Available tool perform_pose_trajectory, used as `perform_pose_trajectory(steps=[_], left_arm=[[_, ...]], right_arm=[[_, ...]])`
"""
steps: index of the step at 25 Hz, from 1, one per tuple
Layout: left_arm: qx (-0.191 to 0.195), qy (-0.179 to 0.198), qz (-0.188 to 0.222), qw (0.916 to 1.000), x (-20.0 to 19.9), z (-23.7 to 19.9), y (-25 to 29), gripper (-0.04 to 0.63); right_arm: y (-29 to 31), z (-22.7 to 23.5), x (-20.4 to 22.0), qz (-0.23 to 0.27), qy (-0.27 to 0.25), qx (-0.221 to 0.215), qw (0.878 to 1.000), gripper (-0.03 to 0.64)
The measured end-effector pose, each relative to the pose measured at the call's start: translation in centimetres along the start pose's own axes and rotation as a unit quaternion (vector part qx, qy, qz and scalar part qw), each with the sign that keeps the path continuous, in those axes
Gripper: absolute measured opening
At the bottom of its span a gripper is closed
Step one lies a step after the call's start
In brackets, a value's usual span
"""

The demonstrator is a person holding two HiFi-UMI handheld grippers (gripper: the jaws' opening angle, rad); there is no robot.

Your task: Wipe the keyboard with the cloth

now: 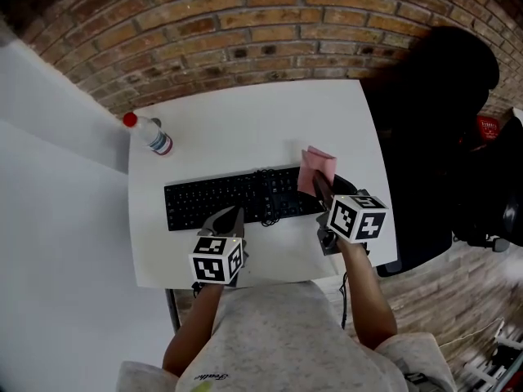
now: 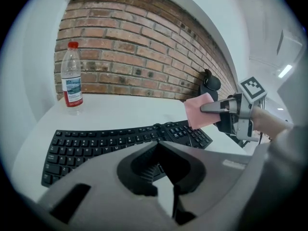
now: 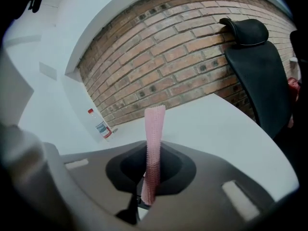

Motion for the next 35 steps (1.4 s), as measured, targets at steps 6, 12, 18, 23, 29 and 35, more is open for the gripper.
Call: perform_pose_trajectory(steps=[6, 12, 18, 23, 29, 35], left_arm=[[-0.001, -0.009, 0.002, 1.0000, 1.2, -3.1, -2.0, -0.005], [-0.010, -0.019, 0.007, 0.9997, 2.3, -6.7, -4.4, -0.005], [-0.018, -0.034, 0.014, 0.9992, 3.6, -9.7, -6.5, -0.005], [-0.027, -0.046, 0.017, 0.9984, 4.9, -12.2, -8.2, -0.005], [-0.039, -0.053, 0.018, 0.9977, 6.1, -14.9, -10.4, -0.005], [-0.044, -0.056, 0.015, 0.9974, 7.4, -17.6, -12.2, -0.005]], right_arm=[[1.3, -5.4, 1.1, 0.000, -0.021, -0.020, 1.000, 0.025], [3.1, -10.5, 3.2, -0.013, -0.037, -0.038, 0.999, 0.025], [5.1, -15.3, 6.0, -0.036, -0.053, -0.058, 0.996, 0.025], [6.9, -19.5, 8.5, -0.055, -0.069, -0.081, 0.993, 0.025], [8.8, -24.7, 12.4, -0.087, -0.061, -0.120, 0.987, 0.023], [10.6, -28.6, 16.1, -0.112, -0.036, -0.143, 0.983, 0.023]])
Point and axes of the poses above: the fingertips, and each gripper's own axes: y forward along the fingers, z to its right, x out of its underside, the point moved 1 cm from there along -y, backward along the fingers, and after that the axes turned 8 degrees about y, right-handed, at the moved point
